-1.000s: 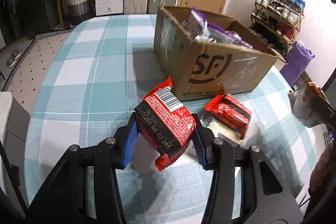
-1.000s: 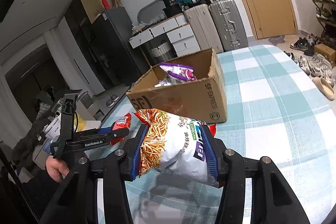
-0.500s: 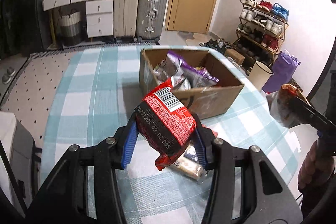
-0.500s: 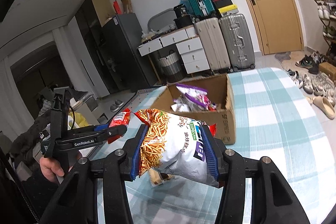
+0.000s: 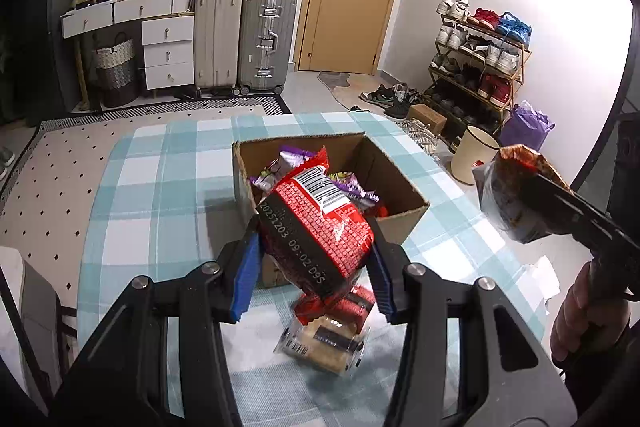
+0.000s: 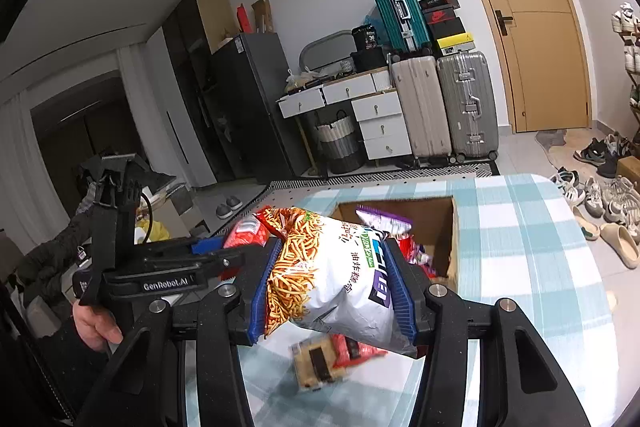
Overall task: Organize snacks
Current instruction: 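Carry both held packs up and over the open box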
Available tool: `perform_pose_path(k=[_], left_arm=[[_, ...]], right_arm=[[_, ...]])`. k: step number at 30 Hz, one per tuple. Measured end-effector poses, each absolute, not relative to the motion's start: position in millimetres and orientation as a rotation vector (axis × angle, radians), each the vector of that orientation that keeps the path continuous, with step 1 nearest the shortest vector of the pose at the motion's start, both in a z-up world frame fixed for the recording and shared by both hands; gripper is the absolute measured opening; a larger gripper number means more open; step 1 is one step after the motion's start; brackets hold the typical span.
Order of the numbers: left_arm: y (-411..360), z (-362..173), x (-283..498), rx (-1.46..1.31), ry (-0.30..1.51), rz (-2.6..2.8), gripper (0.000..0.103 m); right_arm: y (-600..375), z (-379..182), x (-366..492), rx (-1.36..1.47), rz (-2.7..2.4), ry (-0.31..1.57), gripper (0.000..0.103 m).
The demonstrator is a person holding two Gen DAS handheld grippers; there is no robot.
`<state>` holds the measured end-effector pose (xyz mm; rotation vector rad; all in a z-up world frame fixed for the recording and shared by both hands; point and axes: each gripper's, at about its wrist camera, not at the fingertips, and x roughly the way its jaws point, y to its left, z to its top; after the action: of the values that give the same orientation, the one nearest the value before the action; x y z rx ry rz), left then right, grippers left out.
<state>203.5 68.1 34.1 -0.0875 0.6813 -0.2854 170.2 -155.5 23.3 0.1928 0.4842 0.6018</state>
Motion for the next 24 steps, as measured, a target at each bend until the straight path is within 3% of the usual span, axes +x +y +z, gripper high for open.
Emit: perform_pose_path(k=[24], left_arm=[[33, 48, 315, -0.071, 0.739, -0.324, 0.045]], right_arm=[[-151, 40, 247, 0.262, 0.593, 0.514, 0.050]])
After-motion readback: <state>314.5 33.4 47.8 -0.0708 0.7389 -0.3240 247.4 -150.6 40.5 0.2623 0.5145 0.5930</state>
